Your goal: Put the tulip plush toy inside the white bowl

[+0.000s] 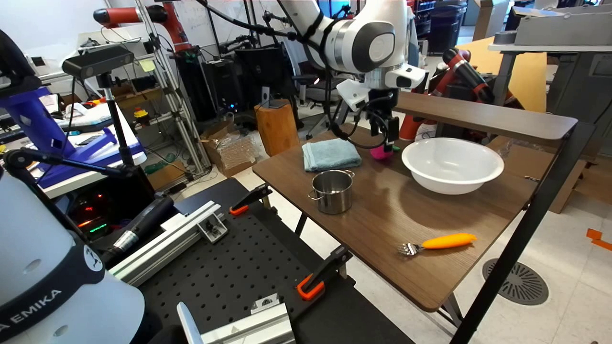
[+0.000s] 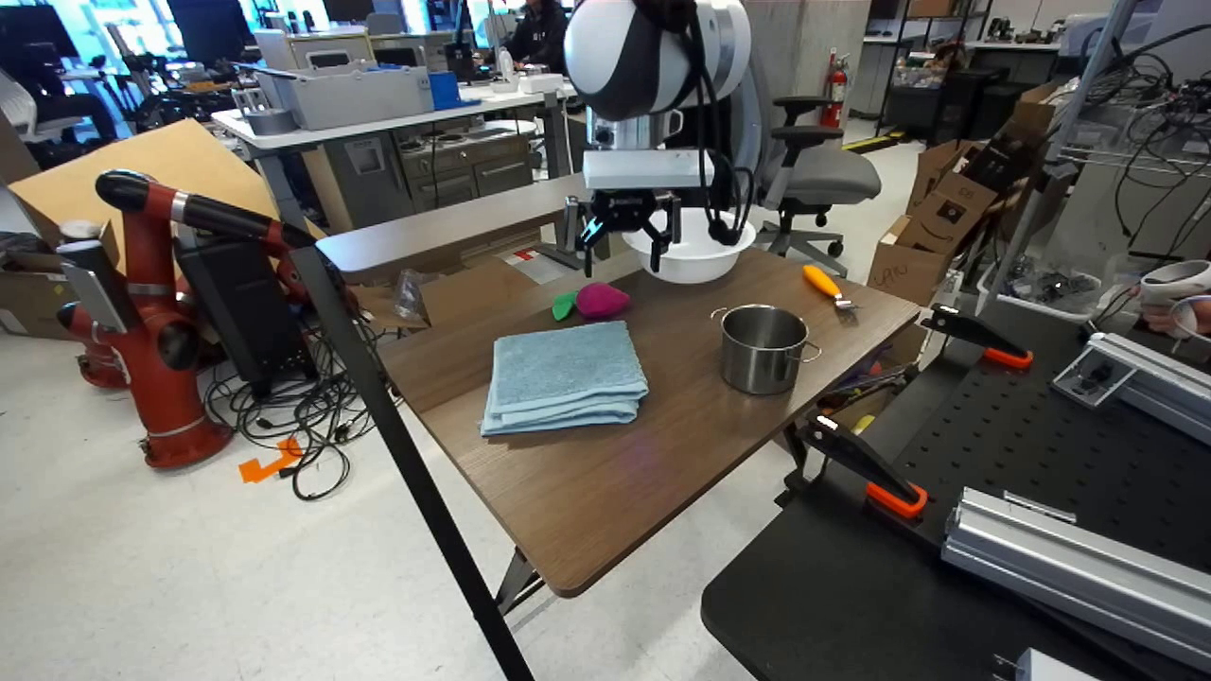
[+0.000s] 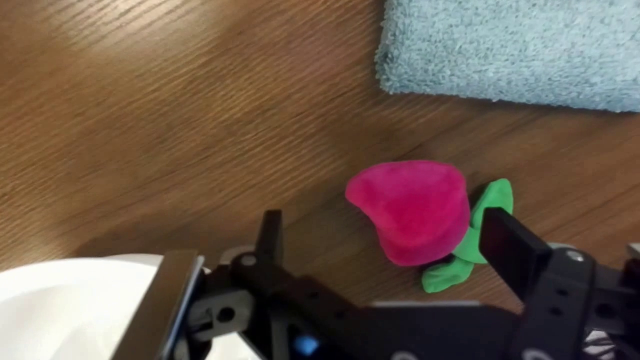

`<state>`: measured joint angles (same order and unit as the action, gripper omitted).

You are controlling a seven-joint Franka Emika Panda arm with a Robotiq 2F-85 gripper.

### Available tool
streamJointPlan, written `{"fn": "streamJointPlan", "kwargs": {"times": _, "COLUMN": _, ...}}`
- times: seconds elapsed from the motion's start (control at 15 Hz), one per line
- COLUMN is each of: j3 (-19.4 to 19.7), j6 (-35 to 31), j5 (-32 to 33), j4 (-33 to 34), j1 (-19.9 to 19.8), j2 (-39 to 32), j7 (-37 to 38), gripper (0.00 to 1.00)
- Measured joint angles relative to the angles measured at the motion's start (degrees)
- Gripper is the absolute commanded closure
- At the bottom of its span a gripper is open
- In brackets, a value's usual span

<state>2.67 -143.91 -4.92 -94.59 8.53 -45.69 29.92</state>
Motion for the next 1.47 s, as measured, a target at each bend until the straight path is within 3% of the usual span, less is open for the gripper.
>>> {"fn": "streamJointPlan", "kwargs": {"times": 0.4, "j3": 2.1, "j6": 1.6, "j5": 0.1, "j4": 8.0, "j1": 2.7, "j2": -7.1, "j7": 4.6, "gripper": 0.00}}
{"fn": "streamJointPlan", "kwargs": {"times": 0.47, "j3": 2.4, "j6": 2.2, "j5": 0.1, "j4": 9.0, "j1": 2.9, "j2": -8.0, "j7": 5.1, "gripper": 0.25}}
{"fn": "streamJointPlan", "kwargs": {"times": 0.53, "j3": 2.6, "j6": 2.9, "j5": 0.2, "j4": 10.1, "j1": 3.0, "j2": -8.7, "j7": 5.5, "gripper": 0.26}}
{"fn": "streamJointPlan", "kwargs": {"times": 1.07, "j3": 3.6, "j6": 8.0, "j5": 0.7, "j4": 15.2, "j1": 3.2, "j2": -11.0, "j7": 6.9, "gripper": 0.88}}
{"fn": "streamJointPlan", "kwargs": {"times": 1.2, "j3": 3.6, "j6": 8.2, "j5": 1.0, "j4": 15.6, "j1": 3.3, "j2": -11.1, "j7": 6.9, "gripper": 1.00}}
{"fn": "streamJointPlan", "kwargs": {"times": 1.47, "j3": 3.6, "j6": 8.1, "j5": 2.3, "j4": 16.1, "j1": 4.6, "j2": -10.5, "j7": 6.9, "gripper": 0.97}}
